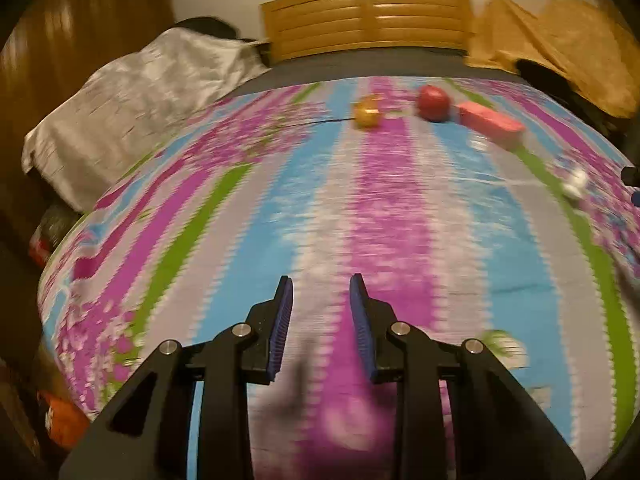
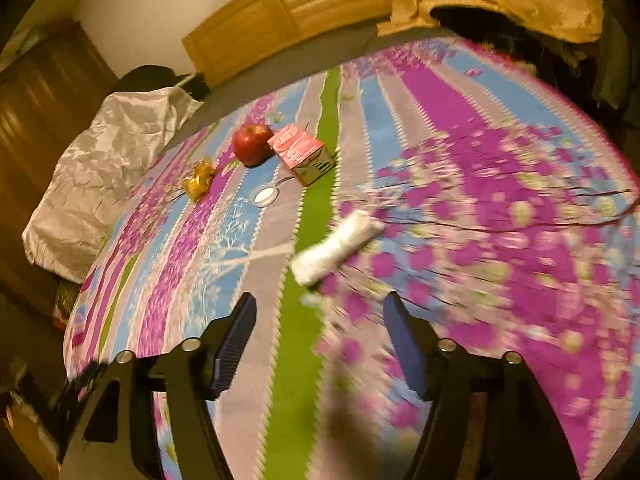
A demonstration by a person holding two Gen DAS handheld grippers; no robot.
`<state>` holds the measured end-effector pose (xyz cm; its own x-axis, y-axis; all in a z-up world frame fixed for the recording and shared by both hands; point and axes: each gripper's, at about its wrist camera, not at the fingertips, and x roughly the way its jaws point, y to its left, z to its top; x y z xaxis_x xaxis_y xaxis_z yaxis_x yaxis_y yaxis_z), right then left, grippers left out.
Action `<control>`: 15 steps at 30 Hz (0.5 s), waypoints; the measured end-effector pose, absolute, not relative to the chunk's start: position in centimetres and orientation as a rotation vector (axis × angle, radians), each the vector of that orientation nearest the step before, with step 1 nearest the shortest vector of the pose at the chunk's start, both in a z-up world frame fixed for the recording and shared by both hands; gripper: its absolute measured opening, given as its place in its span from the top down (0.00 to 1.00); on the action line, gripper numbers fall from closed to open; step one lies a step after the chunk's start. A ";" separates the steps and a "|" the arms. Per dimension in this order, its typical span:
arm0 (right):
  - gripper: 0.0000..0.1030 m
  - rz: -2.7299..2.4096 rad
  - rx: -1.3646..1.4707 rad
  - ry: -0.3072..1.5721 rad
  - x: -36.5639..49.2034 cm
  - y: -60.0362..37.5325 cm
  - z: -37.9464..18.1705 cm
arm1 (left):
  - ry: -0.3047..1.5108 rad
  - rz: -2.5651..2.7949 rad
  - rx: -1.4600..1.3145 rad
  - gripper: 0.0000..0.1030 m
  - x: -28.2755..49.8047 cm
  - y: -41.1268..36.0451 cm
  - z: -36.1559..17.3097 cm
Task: Collect trash
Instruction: 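Grasp the white plastic lid with the left gripper while the right gripper grasps the white rolled cloth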
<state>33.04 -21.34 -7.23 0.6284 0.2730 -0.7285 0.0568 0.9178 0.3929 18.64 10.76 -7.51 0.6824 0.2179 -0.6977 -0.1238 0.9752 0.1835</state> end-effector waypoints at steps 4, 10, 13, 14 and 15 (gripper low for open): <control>0.33 -0.001 0.455 0.953 38.2 -18.3 -10.1 | 0.819 0.272 0.101 0.72 18.2 14.2 -8.0; 0.39 -0.171 0.375 0.967 41.8 -15.5 -12.7 | 0.863 0.313 0.079 0.72 17.8 15.8 -8.9; 0.71 -0.149 0.371 0.949 41.6 -16.5 -12.8 | 0.848 0.282 0.068 0.72 18.6 14.7 -8.8; 0.73 -0.118 0.384 0.948 41.3 -17.3 -12.9 | 0.840 0.259 0.067 0.72 19.1 13.9 -8.6; 0.73 -0.103 0.365 0.950 41.1 -17.8 -12.9 | 0.833 0.243 0.069 0.72 19.6 13.2 -8.5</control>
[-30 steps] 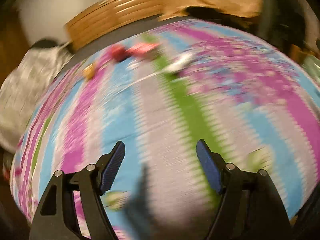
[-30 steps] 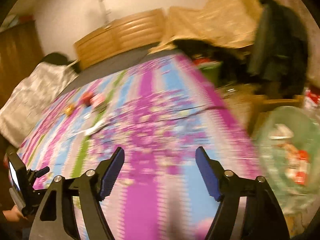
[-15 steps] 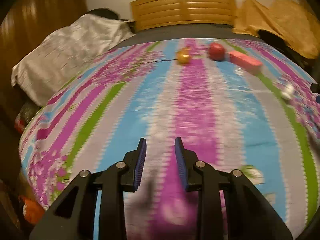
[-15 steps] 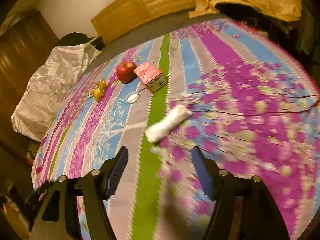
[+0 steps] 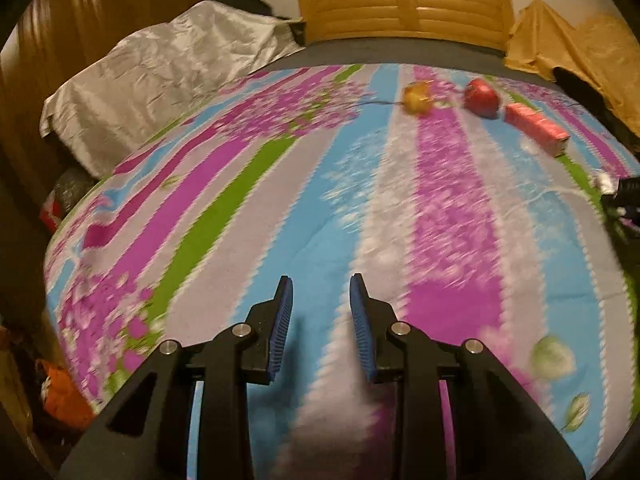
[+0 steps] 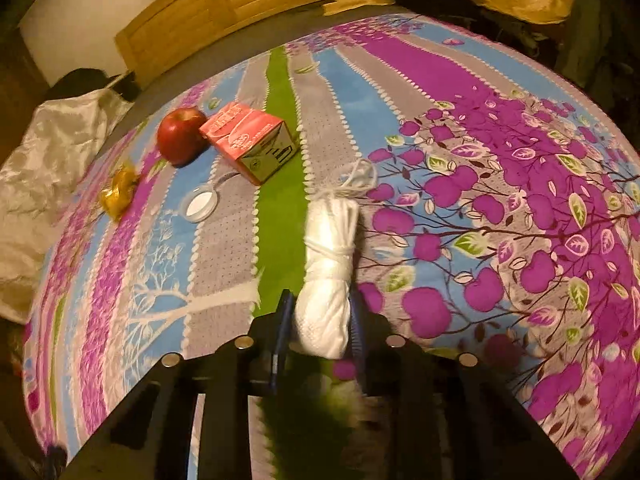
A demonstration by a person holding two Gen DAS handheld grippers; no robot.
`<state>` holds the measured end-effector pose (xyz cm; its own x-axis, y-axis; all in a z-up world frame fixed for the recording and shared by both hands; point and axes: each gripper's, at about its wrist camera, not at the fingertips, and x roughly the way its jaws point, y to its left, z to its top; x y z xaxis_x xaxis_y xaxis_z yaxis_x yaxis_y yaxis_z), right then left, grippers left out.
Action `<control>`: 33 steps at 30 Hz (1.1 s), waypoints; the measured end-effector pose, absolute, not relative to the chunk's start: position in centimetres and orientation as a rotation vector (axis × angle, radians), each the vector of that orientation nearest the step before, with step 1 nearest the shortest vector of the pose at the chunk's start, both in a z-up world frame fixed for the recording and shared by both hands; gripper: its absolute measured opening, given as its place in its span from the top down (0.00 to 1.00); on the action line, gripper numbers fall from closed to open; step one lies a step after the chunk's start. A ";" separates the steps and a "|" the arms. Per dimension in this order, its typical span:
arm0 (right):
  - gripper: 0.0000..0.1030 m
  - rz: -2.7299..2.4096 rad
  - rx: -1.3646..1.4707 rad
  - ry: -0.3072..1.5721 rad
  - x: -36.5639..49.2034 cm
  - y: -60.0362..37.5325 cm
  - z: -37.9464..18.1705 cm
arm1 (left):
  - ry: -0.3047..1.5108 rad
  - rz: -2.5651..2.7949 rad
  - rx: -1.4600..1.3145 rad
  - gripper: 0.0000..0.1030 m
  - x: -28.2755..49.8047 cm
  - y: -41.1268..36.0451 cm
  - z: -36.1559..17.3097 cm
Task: Collect trash
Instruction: 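Grasp the white plastic lid with the left gripper while the right gripper grasps the white rolled cloth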
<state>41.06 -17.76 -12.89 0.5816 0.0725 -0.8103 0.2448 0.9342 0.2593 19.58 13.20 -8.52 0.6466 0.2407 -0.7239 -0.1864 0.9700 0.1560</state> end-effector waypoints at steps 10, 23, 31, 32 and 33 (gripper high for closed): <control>0.74 0.085 0.425 0.885 31.6 -22.1 -10.2 | 0.822 -0.024 0.016 0.72 28.3 3.6 -6.8; 0.74 0.120 0.457 0.874 24.2 -26.2 -8.1 | 0.950 -0.140 0.138 0.36 47.2 -9.3 -12.7; 0.74 0.165 0.407 0.832 24.6 -24.5 -6.9 | 0.857 -0.193 0.045 0.63 38.8 -5.5 -10.6; 0.74 0.175 0.391 0.827 24.4 -24.0 -6.6 | 0.832 -0.197 0.042 0.63 36.9 -4.6 -10.0; 0.74 0.187 0.376 0.823 24.3 -23.6 -6.3 | 0.807 -0.199 0.048 0.63 34.2 -3.4 -9.2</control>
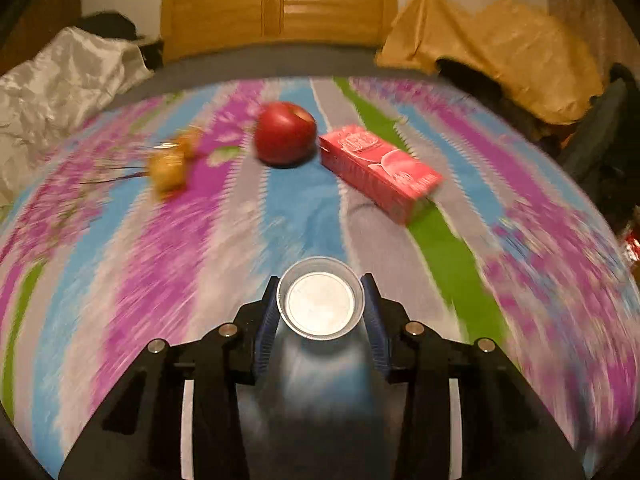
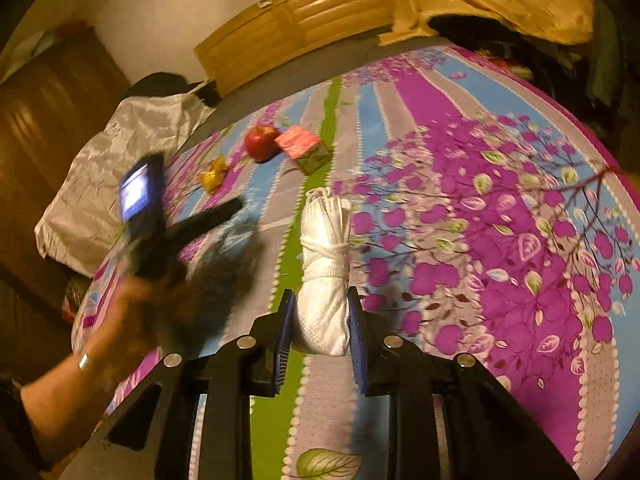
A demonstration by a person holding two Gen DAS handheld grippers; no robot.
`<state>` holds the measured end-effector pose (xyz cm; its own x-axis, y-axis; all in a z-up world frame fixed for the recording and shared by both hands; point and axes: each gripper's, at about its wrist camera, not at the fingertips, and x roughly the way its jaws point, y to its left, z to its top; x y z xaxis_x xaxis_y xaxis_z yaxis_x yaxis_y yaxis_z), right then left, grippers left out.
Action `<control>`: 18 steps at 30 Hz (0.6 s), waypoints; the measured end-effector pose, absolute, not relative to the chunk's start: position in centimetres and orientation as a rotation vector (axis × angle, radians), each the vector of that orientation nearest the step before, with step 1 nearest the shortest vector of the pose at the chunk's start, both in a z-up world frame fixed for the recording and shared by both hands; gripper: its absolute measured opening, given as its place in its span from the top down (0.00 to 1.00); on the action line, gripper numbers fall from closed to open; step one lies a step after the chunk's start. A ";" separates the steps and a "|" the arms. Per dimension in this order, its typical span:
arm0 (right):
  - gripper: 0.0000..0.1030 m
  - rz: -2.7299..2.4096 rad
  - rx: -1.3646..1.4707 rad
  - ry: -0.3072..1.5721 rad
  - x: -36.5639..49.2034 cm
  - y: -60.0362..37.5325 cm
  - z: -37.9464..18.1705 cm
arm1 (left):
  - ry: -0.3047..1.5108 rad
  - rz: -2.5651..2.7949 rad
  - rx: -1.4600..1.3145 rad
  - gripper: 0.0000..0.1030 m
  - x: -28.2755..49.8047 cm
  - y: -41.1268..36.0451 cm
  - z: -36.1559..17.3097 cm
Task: Collect trash
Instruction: 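Grasp the white plastic lid with the left gripper while the right gripper grasps the white rolled cloth, then carry the plastic lid and white cloth over to the green bin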
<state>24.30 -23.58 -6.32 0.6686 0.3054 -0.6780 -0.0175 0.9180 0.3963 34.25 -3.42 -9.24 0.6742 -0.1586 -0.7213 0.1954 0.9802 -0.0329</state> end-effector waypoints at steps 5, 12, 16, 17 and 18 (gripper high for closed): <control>0.74 0.231 0.317 0.812 22.9 -22.1 -5.2 | 0.813 -0.084 0.096 0.63 25.1 4.1 -7.0; 0.74 0.256 0.262 0.795 19.7 -20.5 -3.5 | 0.759 0.119 0.045 0.63 19.5 13.1 -1.1; 0.74 0.263 0.210 0.763 17.5 -19.7 -1.8 | 0.717 0.094 0.041 0.63 17.7 12.6 0.9; 0.74 0.259 0.201 0.753 17.0 -19.7 -1.3 | 0.709 0.074 0.054 0.63 17.4 11.8 1.2; 0.74 0.254 0.194 0.742 16.5 -19.7 -0.9 | 0.702 0.063 0.069 0.63 17.2 11.1 1.4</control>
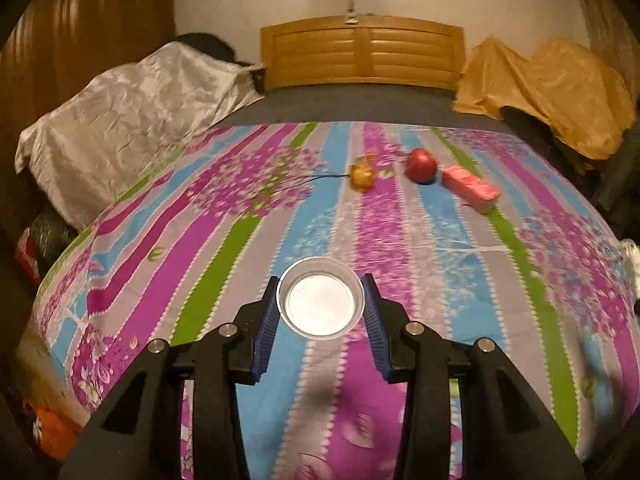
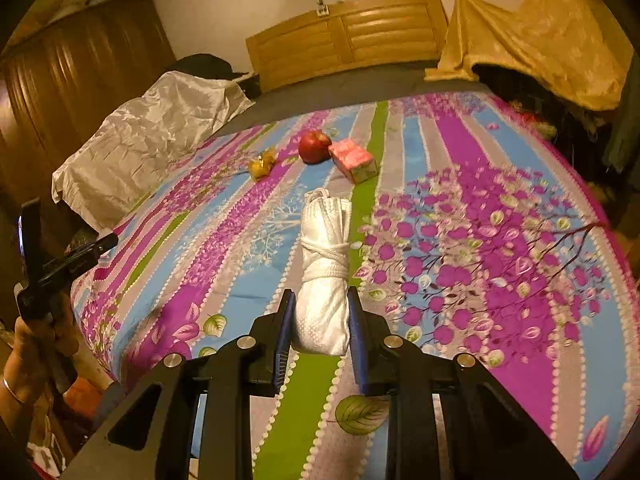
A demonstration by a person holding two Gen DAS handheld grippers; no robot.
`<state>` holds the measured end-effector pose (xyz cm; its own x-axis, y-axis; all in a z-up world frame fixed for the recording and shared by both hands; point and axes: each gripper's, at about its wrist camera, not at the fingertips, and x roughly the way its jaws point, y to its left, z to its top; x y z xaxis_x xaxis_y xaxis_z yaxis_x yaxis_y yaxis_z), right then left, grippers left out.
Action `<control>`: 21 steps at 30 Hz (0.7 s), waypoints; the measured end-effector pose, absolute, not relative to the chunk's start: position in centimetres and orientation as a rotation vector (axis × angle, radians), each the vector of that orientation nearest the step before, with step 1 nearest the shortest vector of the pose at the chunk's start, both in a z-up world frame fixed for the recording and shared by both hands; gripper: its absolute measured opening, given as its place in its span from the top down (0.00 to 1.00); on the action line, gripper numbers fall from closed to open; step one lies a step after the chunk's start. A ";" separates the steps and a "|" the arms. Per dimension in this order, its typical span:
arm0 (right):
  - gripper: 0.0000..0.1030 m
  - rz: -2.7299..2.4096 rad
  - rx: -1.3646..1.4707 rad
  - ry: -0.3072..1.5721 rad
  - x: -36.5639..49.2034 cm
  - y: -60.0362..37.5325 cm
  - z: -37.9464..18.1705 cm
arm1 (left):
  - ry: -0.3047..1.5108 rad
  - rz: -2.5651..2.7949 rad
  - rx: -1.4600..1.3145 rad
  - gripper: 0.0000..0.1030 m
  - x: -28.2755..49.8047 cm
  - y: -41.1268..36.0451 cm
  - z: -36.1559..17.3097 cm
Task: Collect trash
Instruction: 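Carry the plastic lid and white cloth over to the green bin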
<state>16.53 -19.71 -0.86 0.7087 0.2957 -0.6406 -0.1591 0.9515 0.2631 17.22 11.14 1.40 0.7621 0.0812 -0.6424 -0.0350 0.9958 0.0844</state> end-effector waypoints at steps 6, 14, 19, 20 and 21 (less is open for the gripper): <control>0.74 0.195 0.173 0.678 13.3 -22.1 2.0 | 0.651 -0.035 0.146 0.63 15.7 6.9 2.9; 0.74 0.050 0.203 0.614 9.7 -28.8 4.1 | 0.605 -0.176 0.163 0.63 15.1 0.7 4.5; 0.74 -0.060 0.235 0.558 7.2 -33.7 5.1 | 0.590 -0.320 0.200 0.63 15.0 -6.1 5.0; 0.74 -0.079 0.242 0.549 6.7 -34.7 5.2 | 0.585 -0.351 0.209 0.63 14.9 -7.4 5.1; 0.74 -0.092 0.248 0.544 6.4 -35.2 5.2 | 0.580 -0.393 0.221 0.63 14.7 -9.2 5.2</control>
